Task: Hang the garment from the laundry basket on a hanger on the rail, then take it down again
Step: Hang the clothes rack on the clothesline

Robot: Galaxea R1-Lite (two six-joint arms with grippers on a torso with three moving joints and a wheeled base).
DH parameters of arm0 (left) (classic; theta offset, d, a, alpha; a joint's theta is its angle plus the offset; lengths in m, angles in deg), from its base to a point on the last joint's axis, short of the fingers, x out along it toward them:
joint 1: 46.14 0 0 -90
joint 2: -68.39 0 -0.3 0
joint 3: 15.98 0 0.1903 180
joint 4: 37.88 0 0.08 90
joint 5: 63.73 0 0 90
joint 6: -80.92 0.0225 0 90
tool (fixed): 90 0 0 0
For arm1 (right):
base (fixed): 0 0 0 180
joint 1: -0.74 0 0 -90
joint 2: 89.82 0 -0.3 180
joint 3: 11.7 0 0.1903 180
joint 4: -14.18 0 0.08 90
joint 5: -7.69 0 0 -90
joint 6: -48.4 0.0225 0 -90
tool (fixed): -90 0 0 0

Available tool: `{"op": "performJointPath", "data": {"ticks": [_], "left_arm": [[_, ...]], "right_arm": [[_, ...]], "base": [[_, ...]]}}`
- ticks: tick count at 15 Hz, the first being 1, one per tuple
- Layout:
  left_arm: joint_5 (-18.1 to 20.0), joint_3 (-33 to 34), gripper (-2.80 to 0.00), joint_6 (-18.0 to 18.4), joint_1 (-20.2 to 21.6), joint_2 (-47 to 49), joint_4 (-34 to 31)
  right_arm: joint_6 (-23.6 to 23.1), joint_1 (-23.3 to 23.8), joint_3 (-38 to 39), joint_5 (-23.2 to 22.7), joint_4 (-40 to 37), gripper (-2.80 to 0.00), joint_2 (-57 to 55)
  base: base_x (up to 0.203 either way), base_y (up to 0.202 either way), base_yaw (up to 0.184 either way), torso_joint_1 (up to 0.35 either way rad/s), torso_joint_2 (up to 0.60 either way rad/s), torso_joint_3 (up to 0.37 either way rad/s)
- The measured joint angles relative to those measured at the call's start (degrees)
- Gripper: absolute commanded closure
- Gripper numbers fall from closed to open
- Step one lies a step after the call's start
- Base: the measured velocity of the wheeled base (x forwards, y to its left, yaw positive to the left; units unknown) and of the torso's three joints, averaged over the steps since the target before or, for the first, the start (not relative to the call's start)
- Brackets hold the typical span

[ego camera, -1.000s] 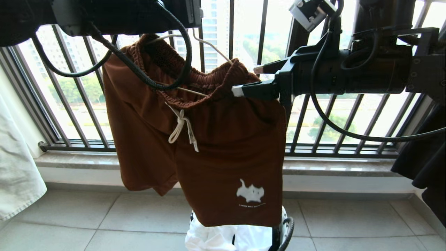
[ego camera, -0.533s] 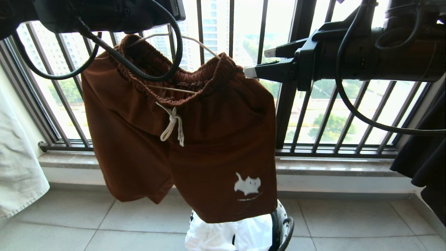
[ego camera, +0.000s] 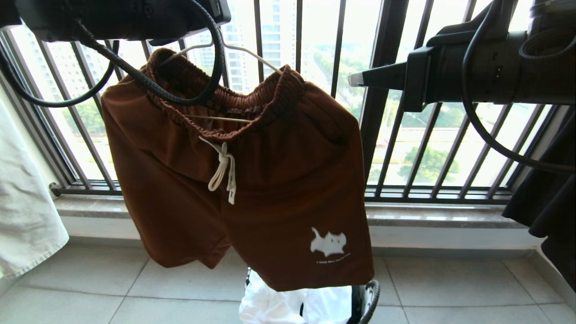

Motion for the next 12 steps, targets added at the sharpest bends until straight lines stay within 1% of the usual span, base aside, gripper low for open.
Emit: {"op": "performJointPath", "data": {"ticks": [2,4,9,12], "left_arm": [[-0.7,0.2,0.00,-0.4,0.0,-0.6,-0.1],[-1.3,0.3,0.00,-0.4,0.1,-1.0,-0.2],[-1.1,0.2,0.00,-0.4,0.0,-1.0,-0.2],[-0.8,0.1,0.00,-0.4,-0.1,-0.9,-0.2]], "right_arm": [[3.5,0.0,0.8,2.0,0.0,0.00,0.3],[5.4,0.0,1.5,2.2,0.1,0.00,0.3],[5.3,0.0,1.8,1.3,0.5,0.00,0.0],[4.4,0.0,1.4,0.1,2.7,0.00,-0.7]], "base": [[0.000,0.000,0.000,0.000,0.00,0.000],[0.000,0.000,0.000,0.000,0.00,0.000],[0.000,0.000,0.000,0.000,0.00,0.000],[0.000,0.000,0.000,0.000,0.00,0.000]]}}
